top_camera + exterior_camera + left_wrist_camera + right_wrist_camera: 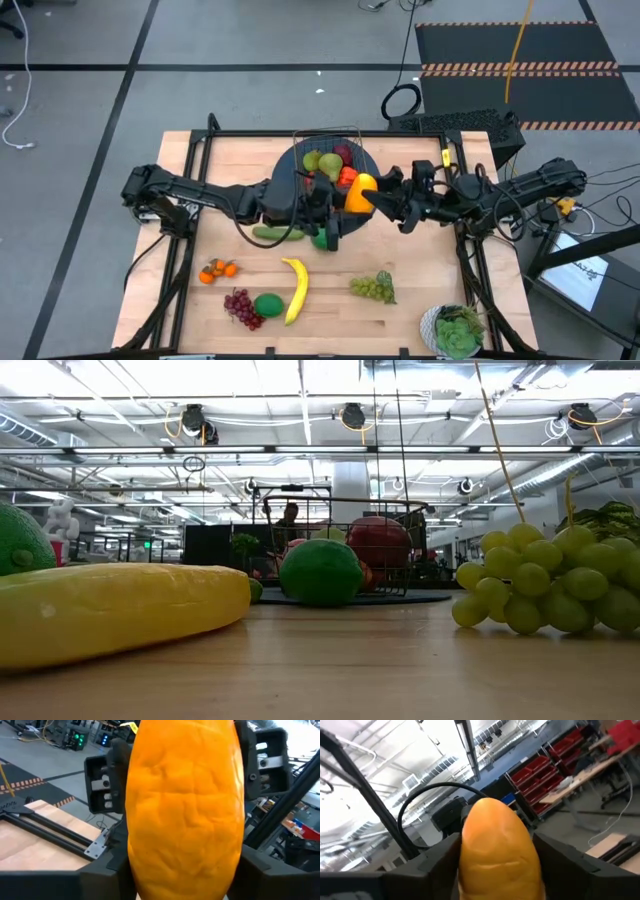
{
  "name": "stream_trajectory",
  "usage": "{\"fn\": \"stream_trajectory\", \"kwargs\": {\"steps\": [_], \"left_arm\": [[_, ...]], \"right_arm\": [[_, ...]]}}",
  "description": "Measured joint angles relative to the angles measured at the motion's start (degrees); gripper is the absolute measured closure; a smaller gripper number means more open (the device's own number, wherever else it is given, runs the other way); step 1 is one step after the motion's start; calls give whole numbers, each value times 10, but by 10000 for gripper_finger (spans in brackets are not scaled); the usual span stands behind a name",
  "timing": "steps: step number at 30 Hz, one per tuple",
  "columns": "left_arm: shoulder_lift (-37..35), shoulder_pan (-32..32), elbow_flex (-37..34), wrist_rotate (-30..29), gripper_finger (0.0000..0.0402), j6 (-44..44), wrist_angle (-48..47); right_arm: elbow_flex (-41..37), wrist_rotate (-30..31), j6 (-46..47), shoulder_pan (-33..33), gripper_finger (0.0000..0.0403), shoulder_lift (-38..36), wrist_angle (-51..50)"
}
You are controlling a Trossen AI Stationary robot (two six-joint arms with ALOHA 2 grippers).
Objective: Build produce basket
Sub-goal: Put the yellow mango into the gold wire basket
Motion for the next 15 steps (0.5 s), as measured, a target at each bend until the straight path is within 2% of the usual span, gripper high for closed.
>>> {"fn": "stream_trajectory", "kwargs": {"steps": [4,9,15], "left_arm": [[-11,-1,0,7,195,0,-3],[-43,-1,0,8,156,0,-28],[-103,4,1,11,154,32,-121]], "right_arm": [[0,0,-15,0,112,0,4],[0,0,-8,3,61,-3,7],[0,0,17,3,47,-2,11]]}}
